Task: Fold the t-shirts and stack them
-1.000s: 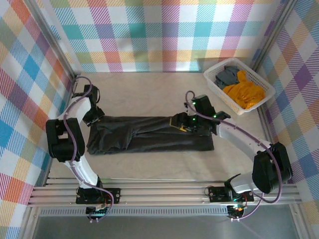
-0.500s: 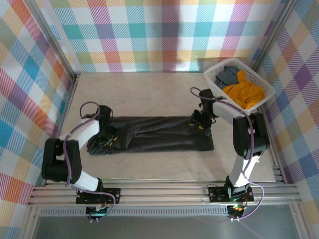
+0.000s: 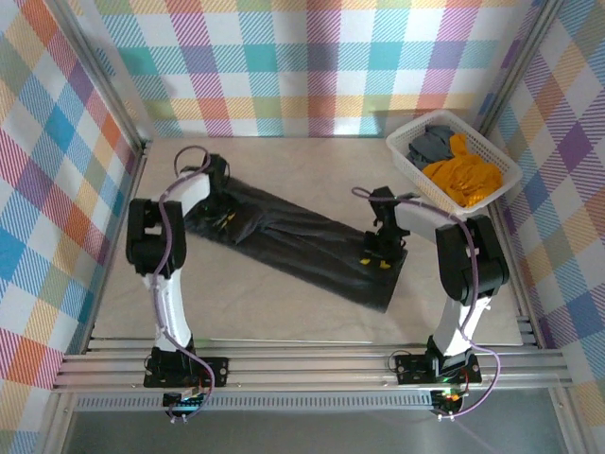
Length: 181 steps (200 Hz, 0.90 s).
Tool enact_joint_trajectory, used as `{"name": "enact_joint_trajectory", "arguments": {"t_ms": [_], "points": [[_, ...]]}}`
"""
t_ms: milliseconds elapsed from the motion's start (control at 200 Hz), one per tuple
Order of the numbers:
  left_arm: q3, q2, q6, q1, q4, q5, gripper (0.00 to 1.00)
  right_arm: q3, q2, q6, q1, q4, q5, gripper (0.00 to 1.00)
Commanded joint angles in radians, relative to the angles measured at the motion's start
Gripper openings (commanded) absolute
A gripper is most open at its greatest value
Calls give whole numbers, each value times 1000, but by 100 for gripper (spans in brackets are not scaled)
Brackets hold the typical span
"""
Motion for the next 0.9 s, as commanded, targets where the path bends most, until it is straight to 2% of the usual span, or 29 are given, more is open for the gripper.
{"name": "enact_joint_trajectory", "arguments": {"t_ms": [0,135,275,405,570,665,795,845,900], "points": [[227,162,90,-55,25,53,20,-92,-54,112,89,-2,-105,43],[538,362,109,-123,38,141,20,-158,-89,242,212,88,-167,42],[782,524,60,-198,89,221,20,-183,-83,396,299,239,-260,42],[889,608,-21,-242,188,262,21,-130,-26,501,372,323,-295,42],[966,660,-68,-242,223,247,24,-80,15,551,393,343,-234,42],[1018,637,-45,-235,177,245,31,-90,-33,553,397,360,-200,45],[1015,471,43,-246,50,166,47,-111,-175,549,418,353,-114,52],[981,388,80,-251,6,167,51,-133,-241,558,419,353,-90,53],[866,262,97,-257,-30,172,51,-168,-322,567,419,345,-56,54]]}}
